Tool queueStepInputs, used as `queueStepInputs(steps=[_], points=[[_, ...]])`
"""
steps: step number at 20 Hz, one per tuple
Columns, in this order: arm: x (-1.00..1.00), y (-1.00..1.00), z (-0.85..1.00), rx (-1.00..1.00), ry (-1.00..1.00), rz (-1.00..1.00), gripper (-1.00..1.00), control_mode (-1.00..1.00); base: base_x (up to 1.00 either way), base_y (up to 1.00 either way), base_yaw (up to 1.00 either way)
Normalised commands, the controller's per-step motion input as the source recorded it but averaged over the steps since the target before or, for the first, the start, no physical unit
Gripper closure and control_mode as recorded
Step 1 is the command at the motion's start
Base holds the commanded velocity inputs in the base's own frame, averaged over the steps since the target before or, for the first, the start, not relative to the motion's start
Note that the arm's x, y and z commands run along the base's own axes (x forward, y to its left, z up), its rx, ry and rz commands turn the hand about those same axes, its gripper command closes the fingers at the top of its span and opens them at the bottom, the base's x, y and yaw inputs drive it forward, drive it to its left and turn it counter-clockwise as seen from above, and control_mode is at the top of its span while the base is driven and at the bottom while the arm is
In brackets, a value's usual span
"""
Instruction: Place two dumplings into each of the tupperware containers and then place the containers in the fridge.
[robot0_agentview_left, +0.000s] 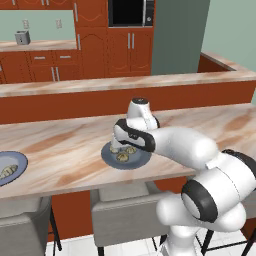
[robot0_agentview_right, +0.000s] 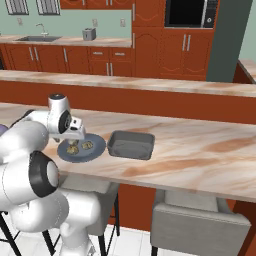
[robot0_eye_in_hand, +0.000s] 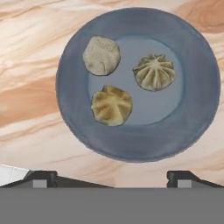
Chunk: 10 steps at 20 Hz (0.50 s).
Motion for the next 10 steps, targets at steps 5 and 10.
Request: queueStepInputs(steps=[5,10], points=[[0.28,0.06,-0.52,0.00,0.00,0.01,-1.00,-1.00,0.00,0.00,0.00],[0.14,0.06,-0.41,0.00,0.00,0.01,-1.00,-1.00,0.00,0.00,0.00]])
